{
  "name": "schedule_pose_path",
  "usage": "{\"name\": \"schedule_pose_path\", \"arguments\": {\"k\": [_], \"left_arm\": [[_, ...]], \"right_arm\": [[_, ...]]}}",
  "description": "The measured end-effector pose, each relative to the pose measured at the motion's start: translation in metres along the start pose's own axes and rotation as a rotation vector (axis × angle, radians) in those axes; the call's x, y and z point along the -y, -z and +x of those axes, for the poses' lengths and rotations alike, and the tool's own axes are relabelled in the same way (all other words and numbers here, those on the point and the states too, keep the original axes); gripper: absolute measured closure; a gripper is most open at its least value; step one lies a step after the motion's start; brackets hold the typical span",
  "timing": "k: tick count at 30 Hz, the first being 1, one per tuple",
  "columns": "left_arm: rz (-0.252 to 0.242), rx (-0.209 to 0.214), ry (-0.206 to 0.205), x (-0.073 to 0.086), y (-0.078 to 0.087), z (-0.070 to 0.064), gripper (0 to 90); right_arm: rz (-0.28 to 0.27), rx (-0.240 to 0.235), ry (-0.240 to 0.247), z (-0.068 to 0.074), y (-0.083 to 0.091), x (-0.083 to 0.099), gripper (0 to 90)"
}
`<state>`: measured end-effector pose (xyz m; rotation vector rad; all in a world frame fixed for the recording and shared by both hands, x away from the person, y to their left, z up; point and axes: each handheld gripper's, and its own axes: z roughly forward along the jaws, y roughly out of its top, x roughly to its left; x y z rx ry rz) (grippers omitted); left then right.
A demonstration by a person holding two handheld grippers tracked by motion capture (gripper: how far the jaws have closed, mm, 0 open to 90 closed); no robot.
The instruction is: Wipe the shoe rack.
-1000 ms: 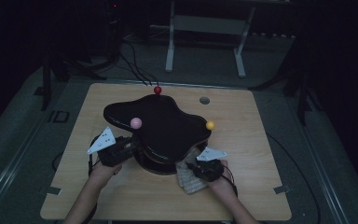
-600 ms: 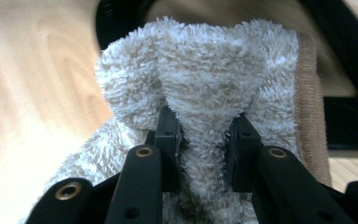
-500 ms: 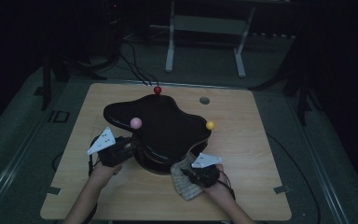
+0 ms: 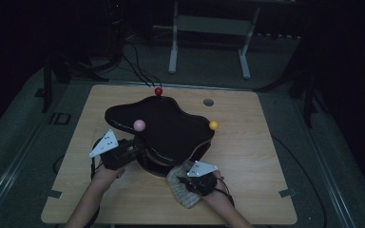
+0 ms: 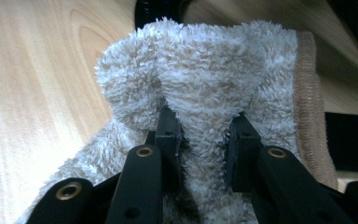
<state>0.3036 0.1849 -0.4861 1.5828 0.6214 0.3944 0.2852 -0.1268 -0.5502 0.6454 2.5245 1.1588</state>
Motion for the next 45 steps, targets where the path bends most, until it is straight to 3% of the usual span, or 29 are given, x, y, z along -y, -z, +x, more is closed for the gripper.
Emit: {"name": "schedule_pose_path", "arguments": {"k": [3, 4, 7, 9, 10, 19, 24, 30, 35, 39, 45], "left_arm": [[0.000, 0.001, -0.001, 0.000, 0.000, 0.000, 74.8], [-0.004, 0.004, 0.002, 0.000, 0.000, 0.000, 74.8], [-0.008, 0.013, 0.008, 0.001, -0.001, 0.001, 74.9], [-0.010, 0.015, 0.010, 0.001, -0.001, 0.001, 74.9], [-0.011, 0.015, 0.010, 0.001, -0.001, 0.001, 74.9], [-0.008, 0.012, 0.015, 0.001, -0.001, 0.000, 74.8], [-0.007, 0.016, 0.016, 0.001, -0.001, 0.001, 74.9], [-0.002, 0.014, 0.013, 0.001, -0.001, 0.000, 74.9], [0.001, 0.017, 0.013, 0.000, -0.001, 0.000, 74.9], [-0.002, 0.020, 0.019, 0.000, 0.000, 0.002, 74.9], [0.007, 0.015, 0.012, -0.001, 0.000, 0.001, 74.9]], "right_arm": [[0.003, 0.004, -0.001, -0.006, 0.001, -0.001, 71.2], [0.004, 0.026, -0.010, -0.011, 0.003, -0.001, 71.2], [0.012, 0.087, -0.063, -0.027, 0.006, 0.001, 71.1], [0.010, 0.079, -0.106, -0.032, 0.006, 0.003, 71.3], [0.009, 0.086, -0.105, -0.030, 0.005, 0.003, 71.3], [-0.007, -0.012, 0.028, 0.013, -0.014, -0.015, 71.2], [-0.007, -0.015, 0.084, 0.027, -0.027, -0.030, 69.5], [-0.011, 0.011, 0.130, 0.031, -0.042, -0.043, 59.5], [0.027, 0.040, 0.141, 0.038, -0.062, -0.059, 48.0], [0.053, 0.071, 0.170, 0.043, -0.074, -0.067, 47.6], [0.043, 0.029, 0.159, 0.032, -0.059, -0.052, 50.8]]}}
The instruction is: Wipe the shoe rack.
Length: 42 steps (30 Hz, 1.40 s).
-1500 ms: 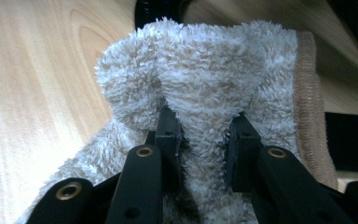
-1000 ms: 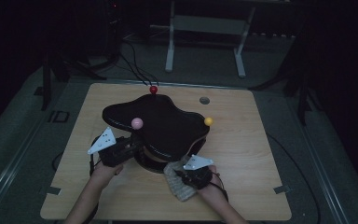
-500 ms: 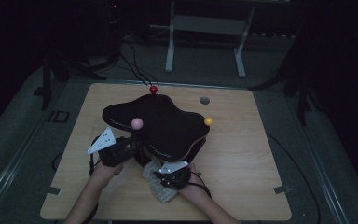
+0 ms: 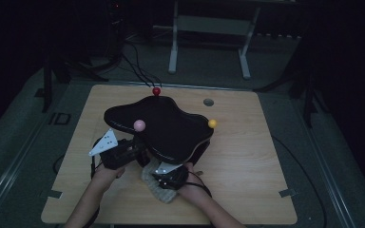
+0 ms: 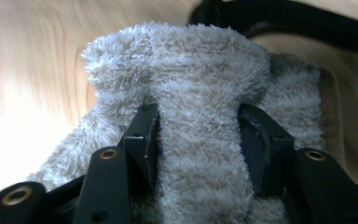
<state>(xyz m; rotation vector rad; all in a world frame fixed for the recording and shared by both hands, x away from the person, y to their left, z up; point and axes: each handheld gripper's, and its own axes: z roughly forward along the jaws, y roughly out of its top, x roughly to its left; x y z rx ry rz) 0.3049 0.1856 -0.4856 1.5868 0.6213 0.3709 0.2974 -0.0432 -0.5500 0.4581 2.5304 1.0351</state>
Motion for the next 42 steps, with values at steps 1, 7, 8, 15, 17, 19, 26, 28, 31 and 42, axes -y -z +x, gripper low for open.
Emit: {"name": "schedule_pose_path", "arguments": {"k": [1, 7, 8, 15, 17, 19, 26, 28, 31, 42], "left_arm": [[-0.001, 0.000, 0.000, 0.000, 0.000, 0.000, 74.9], [-0.007, 0.008, 0.012, 0.001, -0.001, 0.001, 74.9], [-0.007, 0.009, 0.014, 0.001, -0.001, 0.001, 74.9], [-0.008, 0.009, 0.016, 0.001, -0.001, 0.001, 74.9], [-0.007, 0.008, 0.019, 0.001, 0.000, 0.001, 74.8], [-0.006, 0.007, 0.018, 0.001, 0.000, 0.001, 74.8], [-0.004, 0.010, 0.025, 0.000, 0.000, 0.002, 74.8], [-0.004, 0.009, 0.028, 0.000, 0.000, 0.001, 74.8], [-0.001, 0.015, 0.033, 0.000, -0.001, 0.002, 74.8], [-0.002, 0.002, 0.033, 0.000, 0.000, 0.001, 74.6]], "right_arm": [[-0.002, -0.010, 0.000, -0.004, 0.006, 0.007, 51.2], [-0.002, -0.019, 0.008, -0.013, 0.022, 0.023, 53.1], [0.009, -0.017, 0.004, -0.012, 0.020, 0.020, 52.4], [0.017, 0.022, 0.049, 0.007, -0.010, -0.012, 49.6], [0.014, 0.050, 0.077, 0.012, -0.014, -0.016, 51.2], [-0.003, 0.089, 0.144, 0.019, -0.011, -0.013, 58.6], [-0.039, 0.091, 0.170, 0.019, 0.010, 0.005, 70.4], [-0.030, 0.073, 0.133, 0.012, 0.016, 0.012, 67.8], [-0.009, 0.027, 0.056, 0.001, 0.016, 0.015, 58.6], [-0.002, -0.010, 0.072, 0.002, -0.015, -0.013, 46.7]]}}
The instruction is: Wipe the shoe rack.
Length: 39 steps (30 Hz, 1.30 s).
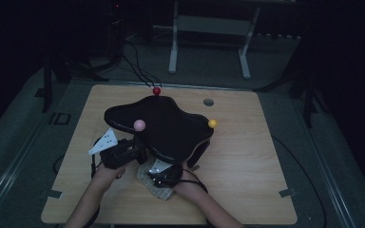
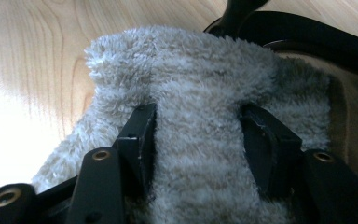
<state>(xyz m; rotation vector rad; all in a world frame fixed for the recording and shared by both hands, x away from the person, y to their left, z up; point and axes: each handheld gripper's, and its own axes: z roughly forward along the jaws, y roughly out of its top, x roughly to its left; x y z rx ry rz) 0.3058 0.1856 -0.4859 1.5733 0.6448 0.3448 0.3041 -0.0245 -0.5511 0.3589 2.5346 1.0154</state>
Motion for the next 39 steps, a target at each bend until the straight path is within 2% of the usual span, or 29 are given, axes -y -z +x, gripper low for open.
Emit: {"name": "schedule_pose_path", "arguments": {"k": [3, 7, 8, 9, 13, 15, 16, 19, 21, 23, 24, 27, 28, 31, 33, 36, 38, 39], "left_arm": [[0.003, -0.003, -0.009, 0.000, 0.000, 0.000, 74.7], [0.004, -0.008, -0.012, -0.001, 0.000, -0.001, 74.6], [0.004, -0.010, -0.012, -0.001, 0.000, -0.001, 74.6], [0.002, -0.009, -0.008, 0.000, 0.000, -0.001, 74.6], [0.002, -0.008, -0.009, 0.000, 0.000, -0.001, 74.6], [0.002, -0.007, -0.007, 0.000, 0.000, 0.000, 74.6], [0.004, -0.006, -0.010, -0.001, 0.000, 0.000, 74.6], [0.004, -0.010, -0.010, -0.001, 0.000, -0.001, 74.5], [0.011, -0.017, -0.021, -0.002, 0.000, -0.001, 74.3], [0.009, -0.013, -0.012, -0.001, 0.000, -0.001, 74.3], [0.005, -0.011, -0.010, -0.001, 0.000, -0.001, 74.4], [0.005, -0.007, -0.009, -0.001, 0.000, 0.000, 74.4], [0.003, -0.005, -0.007, -0.001, 0.000, 0.000, 74.4], [-0.003, 0.001, 0.001, 0.000, 0.000, 0.001, 74.4], [-0.005, 0.003, 0.005, 0.000, 0.000, 0.001, 74.4], [-0.001, -0.005, 0.007, 0.000, -0.001, 0.000, 74.4], [-0.005, -0.010, 0.011, 0.000, -0.002, -0.001, 74.4], [-0.006, -0.009, 0.012, 0.000, -0.002, -0.001, 74.4]], "right_arm": [[-0.014, -0.008, -0.008, -0.001, 0.005, 0.007, 47.9], [-0.018, -0.011, 0.005, -0.004, 0.015, 0.019, 49.4], [-0.031, -0.014, 0.040, -0.008, 0.018, 0.022, 49.5], [-0.023, -0.022, 0.026, -0.009, 0.022, 0.026, 49.5], [-0.026, -0.024, 0.024, -0.017, 0.036, 0.043, 49.5], [-0.028, -0.021, 0.018, -0.019, 0.039, 0.046, 49.6], [-0.024, -0.014, 0.004, -0.022, 0.046, 0.054, 52.1], [-0.027, -0.002, 0.007, -0.028, 0.054, 0.062, 57.0], [-0.014, 0.003, -0.014, -0.033, 0.061, 0.068, 65.6], [0.010, -0.008, -0.063, -0.041, 0.068, 0.071, 70.9], [0.019, -0.003, -0.086, -0.044, 0.071, 0.073, 71.4], [0.020, 0.028, -0.113, -0.050, 0.076, 0.076, 71.3], [-0.004, 0.077, -0.154, -0.058, 0.081, 0.078, 71.1], [-0.021, 0.166, -0.222, -0.078, 0.087, 0.078, 70.6], [-0.008, 0.220, -0.286, -0.095, 0.086, 0.080, 70.2], [0.026, 0.266, -0.346, -0.110, 0.079, 0.087, 69.3], [0.048, 0.245, -0.378, -0.112, 0.070, 0.090, 69.4], [0.035, 0.237, -0.385, -0.110, 0.067, 0.091, 69.8]]}}
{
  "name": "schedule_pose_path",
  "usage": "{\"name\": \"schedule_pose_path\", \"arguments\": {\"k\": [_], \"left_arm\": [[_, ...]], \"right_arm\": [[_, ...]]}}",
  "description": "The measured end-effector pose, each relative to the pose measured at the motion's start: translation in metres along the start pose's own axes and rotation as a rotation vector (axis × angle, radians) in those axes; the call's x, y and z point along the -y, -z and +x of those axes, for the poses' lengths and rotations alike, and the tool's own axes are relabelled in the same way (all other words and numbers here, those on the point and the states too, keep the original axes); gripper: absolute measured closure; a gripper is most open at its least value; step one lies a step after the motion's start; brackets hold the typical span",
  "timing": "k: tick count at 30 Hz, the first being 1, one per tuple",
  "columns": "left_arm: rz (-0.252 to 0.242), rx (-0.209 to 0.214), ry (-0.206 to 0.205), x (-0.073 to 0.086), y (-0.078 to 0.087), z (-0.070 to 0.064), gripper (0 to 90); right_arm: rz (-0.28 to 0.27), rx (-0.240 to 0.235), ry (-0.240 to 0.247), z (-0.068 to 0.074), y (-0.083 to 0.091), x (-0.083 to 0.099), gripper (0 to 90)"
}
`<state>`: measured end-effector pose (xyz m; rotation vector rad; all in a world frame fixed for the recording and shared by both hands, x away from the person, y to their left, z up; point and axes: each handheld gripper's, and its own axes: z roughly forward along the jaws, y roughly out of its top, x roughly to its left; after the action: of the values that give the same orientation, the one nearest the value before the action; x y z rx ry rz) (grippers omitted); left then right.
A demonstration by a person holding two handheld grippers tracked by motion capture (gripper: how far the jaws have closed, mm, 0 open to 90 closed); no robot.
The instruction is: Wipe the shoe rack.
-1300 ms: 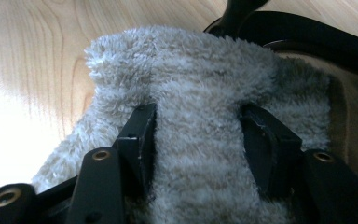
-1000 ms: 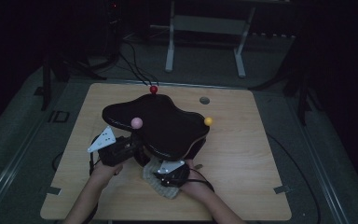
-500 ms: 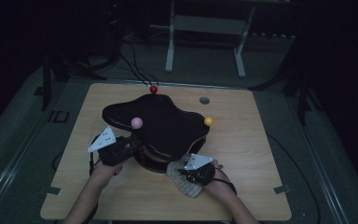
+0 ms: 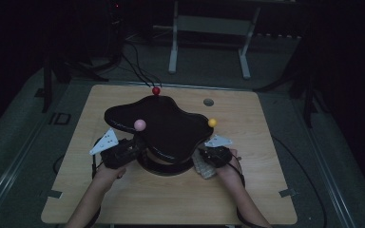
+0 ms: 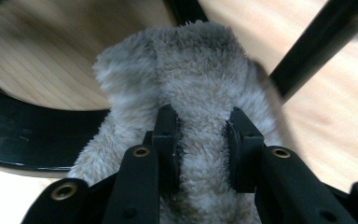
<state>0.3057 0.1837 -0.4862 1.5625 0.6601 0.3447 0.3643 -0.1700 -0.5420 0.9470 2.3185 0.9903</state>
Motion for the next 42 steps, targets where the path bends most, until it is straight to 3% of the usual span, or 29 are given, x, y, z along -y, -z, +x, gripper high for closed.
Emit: {"name": "schedule_pose_path", "arguments": {"k": [2, 4, 5, 7, 9, 14, 16, 18, 22, 26, 31, 37, 39, 42], "left_arm": [[0.003, 0.002, -0.003, 0.000, 0.000, 0.000, 74.4], [0.001, 0.003, -0.002, 0.000, 0.000, -0.001, 74.5], [0.001, 0.003, -0.002, 0.000, 0.000, -0.001, 74.4], [0.001, 0.003, -0.001, 0.000, 0.000, -0.001, 74.4], [-0.001, 0.004, -0.001, 0.000, 0.000, -0.001, 74.4], [0.000, 0.001, -0.004, 0.000, 0.000, -0.001, 74.4], [0.001, -0.005, -0.006, 0.000, 0.000, -0.002, 74.3], [0.006, -0.012, -0.012, -0.001, 0.001, -0.003, 73.9], [-0.014, -0.019, -0.006, -0.006, 0.006, -0.003, 68.9], [-0.003, -0.038, -0.025, -0.008, 0.014, -0.006, 64.3], [0.004, -0.078, -0.008, -0.006, 0.030, -0.006, 57.3], [0.079, -0.159, -0.018, 0.005, 0.041, 0.001, 51.2], [0.106, -0.193, -0.033, 0.011, 0.040, 0.002, 51.5], [0.139, -0.211, -0.030, 0.020, 0.034, 0.006, 51.4]], "right_arm": [[-0.009, -0.046, -0.006, 0.005, 0.000, 0.001, 70.2], [-0.018, -0.095, 0.021, 0.013, 0.002, 0.002, 70.4], [-0.018, -0.095, 0.021, 0.013, 0.002, 0.002, 70.4], [-0.031, -0.150, 0.056, 0.027, 0.004, 0.003, 70.4], [-0.042, -0.181, 0.055, 0.034, 0.006, 0.005, 70.4], [-0.055, -0.228, 0.082, 0.050, 0.010, 0.007, 70.4], [-0.057, -0.245, 0.123, 0.057, 0.011, 0.007, 70.3], [-0.057, -0.243, 0.142, 0.060, 0.015, 0.007, 70.7], [-0.070, -0.229, 0.117, 0.056, 0.023, 0.006, 71.3], [-0.096, -0.207, 0.105, 0.050, 0.043, 0.001, 71.5], [-0.106, -0.157, 0.104, 0.039, 0.069, -0.002, 71.5], [-0.128, -0.108, 0.074, 0.025, 0.090, 0.001, 71.5], [-0.132, -0.093, 0.060, 0.021, 0.094, 0.003, 71.5], [-0.146, -0.081, 0.026, 0.018, 0.100, 0.006, 71.5]]}}
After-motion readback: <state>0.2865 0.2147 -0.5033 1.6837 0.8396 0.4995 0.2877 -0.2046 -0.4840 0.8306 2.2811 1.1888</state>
